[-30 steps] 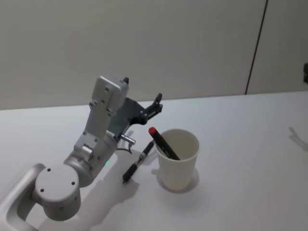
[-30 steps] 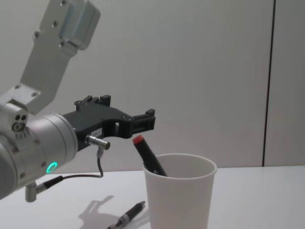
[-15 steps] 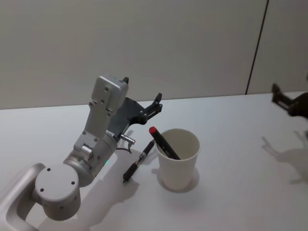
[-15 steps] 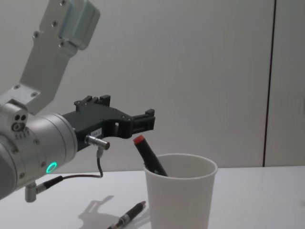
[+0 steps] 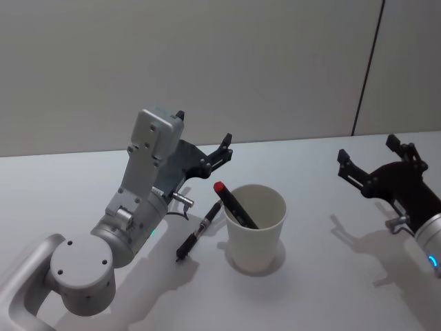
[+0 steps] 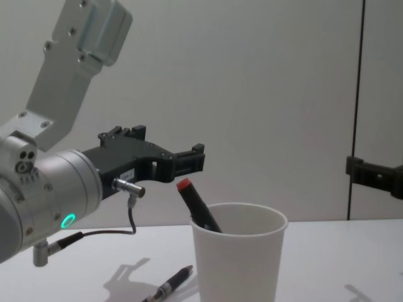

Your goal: Place the pen into the pen holder.

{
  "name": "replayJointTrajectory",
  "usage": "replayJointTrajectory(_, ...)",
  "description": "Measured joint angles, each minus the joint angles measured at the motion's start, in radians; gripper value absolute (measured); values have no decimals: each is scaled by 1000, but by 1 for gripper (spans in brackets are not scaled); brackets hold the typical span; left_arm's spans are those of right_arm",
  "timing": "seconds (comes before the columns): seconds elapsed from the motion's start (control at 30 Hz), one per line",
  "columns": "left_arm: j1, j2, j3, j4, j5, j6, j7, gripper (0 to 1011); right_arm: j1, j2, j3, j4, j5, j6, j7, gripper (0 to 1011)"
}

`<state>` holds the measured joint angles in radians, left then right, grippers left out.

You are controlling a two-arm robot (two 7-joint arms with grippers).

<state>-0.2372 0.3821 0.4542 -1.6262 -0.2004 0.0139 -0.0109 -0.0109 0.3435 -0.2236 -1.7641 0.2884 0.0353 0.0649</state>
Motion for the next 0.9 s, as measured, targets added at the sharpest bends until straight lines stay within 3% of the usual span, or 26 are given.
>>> replayJointTrajectory(0.9, 0, 0, 0, 0, 0, 0, 0, 1001, -4, -6, -2, -3, -1, -1, 2, 1002)
